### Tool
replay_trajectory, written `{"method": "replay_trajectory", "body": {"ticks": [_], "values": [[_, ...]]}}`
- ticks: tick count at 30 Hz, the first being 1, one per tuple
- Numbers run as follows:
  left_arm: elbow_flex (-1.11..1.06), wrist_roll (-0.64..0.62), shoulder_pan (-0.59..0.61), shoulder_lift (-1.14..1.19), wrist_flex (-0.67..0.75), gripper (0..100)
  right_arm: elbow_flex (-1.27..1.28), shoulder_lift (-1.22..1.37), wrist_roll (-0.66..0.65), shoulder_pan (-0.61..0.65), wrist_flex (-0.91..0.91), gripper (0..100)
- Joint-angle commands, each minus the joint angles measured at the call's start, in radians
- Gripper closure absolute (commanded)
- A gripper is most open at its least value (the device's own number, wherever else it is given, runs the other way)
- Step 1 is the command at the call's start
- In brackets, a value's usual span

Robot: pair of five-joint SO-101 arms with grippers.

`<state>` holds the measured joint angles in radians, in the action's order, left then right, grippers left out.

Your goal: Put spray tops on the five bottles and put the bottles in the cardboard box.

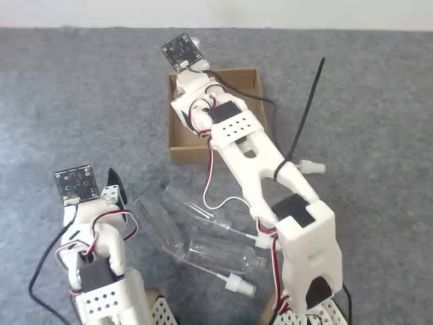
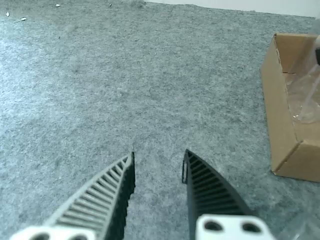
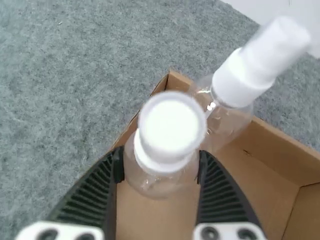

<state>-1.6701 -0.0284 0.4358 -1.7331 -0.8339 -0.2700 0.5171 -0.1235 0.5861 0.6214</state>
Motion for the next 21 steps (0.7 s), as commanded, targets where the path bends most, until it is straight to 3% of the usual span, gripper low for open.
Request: {"method": "replay_trajectory", "body": {"ticks": [1,8,14,21], "values": [[0.012,0.009,0.005,-0.014,0.026,85,-0.038,0.004,0.009,-0.015,-0.001,95.0],[0.012,0.009,0.006,-0.014,0.026,85,-0.038,0.007,0.009,-0.018,0.002,94.0],[0.012,0.009,0.006,-0.014,0.026,85,-0.037,0.01,0.009,-0.016,0.008,83.2],[0.012,0.009,0.006,-0.014,0.026,85,-0.037,0.007,0.009,-0.013,0.008,82.7]]}}
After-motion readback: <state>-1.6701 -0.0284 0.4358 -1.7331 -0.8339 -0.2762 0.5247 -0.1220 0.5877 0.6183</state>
